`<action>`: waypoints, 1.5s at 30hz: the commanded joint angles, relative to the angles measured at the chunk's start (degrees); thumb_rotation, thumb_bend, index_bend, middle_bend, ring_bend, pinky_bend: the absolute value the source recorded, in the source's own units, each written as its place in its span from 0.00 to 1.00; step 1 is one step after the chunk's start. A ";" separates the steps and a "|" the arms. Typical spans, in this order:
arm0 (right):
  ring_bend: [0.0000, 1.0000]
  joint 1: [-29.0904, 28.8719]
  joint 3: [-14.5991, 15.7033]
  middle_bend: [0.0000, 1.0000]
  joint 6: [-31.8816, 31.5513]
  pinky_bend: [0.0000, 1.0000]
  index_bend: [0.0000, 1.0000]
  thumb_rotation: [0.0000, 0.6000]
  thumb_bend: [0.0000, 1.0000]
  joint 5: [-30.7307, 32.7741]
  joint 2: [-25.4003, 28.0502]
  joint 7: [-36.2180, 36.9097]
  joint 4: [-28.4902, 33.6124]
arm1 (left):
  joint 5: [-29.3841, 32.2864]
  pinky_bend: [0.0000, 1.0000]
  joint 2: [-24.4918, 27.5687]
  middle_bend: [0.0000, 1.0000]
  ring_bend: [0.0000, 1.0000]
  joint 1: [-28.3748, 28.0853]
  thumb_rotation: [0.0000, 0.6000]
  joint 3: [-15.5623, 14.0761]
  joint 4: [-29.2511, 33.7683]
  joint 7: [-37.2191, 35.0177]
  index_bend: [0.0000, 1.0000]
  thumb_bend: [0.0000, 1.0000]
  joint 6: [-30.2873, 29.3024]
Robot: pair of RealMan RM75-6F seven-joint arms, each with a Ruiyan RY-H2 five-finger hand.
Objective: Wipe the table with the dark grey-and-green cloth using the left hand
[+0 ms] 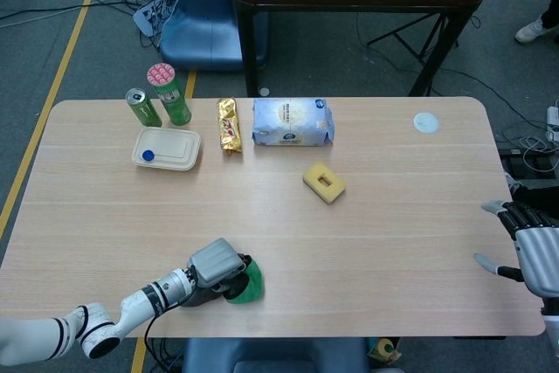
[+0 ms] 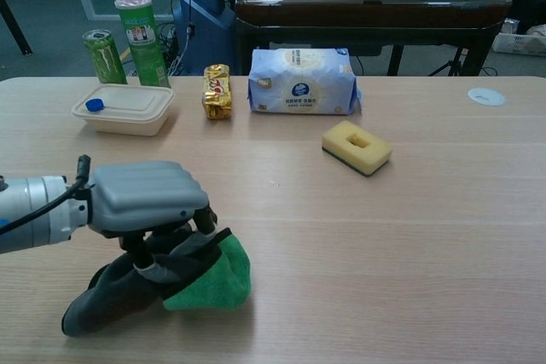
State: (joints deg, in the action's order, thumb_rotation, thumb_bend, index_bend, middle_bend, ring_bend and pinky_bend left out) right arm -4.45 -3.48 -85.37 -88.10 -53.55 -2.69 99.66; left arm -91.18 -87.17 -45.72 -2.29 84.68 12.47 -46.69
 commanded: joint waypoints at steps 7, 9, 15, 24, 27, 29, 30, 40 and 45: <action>0.23 0.14 0.07 0.28 -0.03 0.29 0.27 1.00 0.10 0.12 -0.18 0.94 -0.88 | 0.95 1.00 -4.57 0.67 0.69 0.97 1.00 -0.31 -5.93 7.17 0.67 0.39 -1.24; 0.23 0.07 0.05 0.28 0.06 0.29 0.27 1.00 0.10 0.13 -0.24 1.08 -1.00 | 0.83 1.00 -5.02 0.67 0.69 0.86 1.00 -0.40 -7.05 8.25 0.67 0.39 -1.18; 0.23 0.01 0.08 0.28 0.27 0.29 0.27 1.00 0.10 0.20 -0.41 1.26 -1.29 | 1.18 1.00 -5.89 0.67 0.69 1.03 1.00 -0.66 -8.69 9.90 0.67 0.39 -1.23; 0.23 -0.01 -0.05 0.28 0.25 0.29 0.27 1.00 0.10 0.43 -0.26 0.68 -0.85 | -1.81 1.00 -7.23 0.67 0.69 0.13 1.00 -1.95 -7.27 9.05 0.68 0.39 -1.76; 0.23 0.10 -0.01 0.28 0.21 0.29 0.27 1.00 0.10 0.58 -0.18 0.62 -0.79 | -2.51 1.00 -7.73 0.67 0.69 -0.03 1.00 -2.03 -6.12 8.85 0.68 0.39 -2.25; 0.23 0.12 0.02 0.28 0.28 0.29 0.27 1.00 0.10 0.65 -0.21 0.66 -0.81 | -2.88 1.00 -8.35 0.67 0.69 -0.21 1.00 -1.92 -5.80 8.99 0.68 0.39 -2.46; 0.23 0.11 0.01 0.28 0.30 0.29 0.27 1.00 0.10 0.67 -0.23 0.70 -0.83 | -2.96 1.00 -8.78 0.67 0.69 -0.27 1.00 -1.81 -5.98 9.09 0.68 0.39 -2.53; 0.23 0.28 -0.10 0.28 -0.20 0.29 0.27 1.00 0.10 0.51 -0.12 1.15 -0.98 | -1.36 1.00 -11.30 0.67 0.69 -0.25 1.00 -0.98 -12.55 14.91 0.68 0.39 -1.62; 0.23 0.09 -0.12 0.28 0.14 0.29 0.27 1.00 0.10 0.56 -0.31 1.31 -1.17 | -0.80 1.00 -10.25 0.67 0.69 0.49 1.00 -0.90 -14.28 17.05 0.68 0.39 -2.65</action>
State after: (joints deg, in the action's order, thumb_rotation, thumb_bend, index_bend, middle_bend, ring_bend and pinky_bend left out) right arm -4.34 -3.60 -85.24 -87.54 -53.85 -1.39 98.50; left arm -92.12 -97.65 -45.41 -3.23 70.60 29.26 -49.11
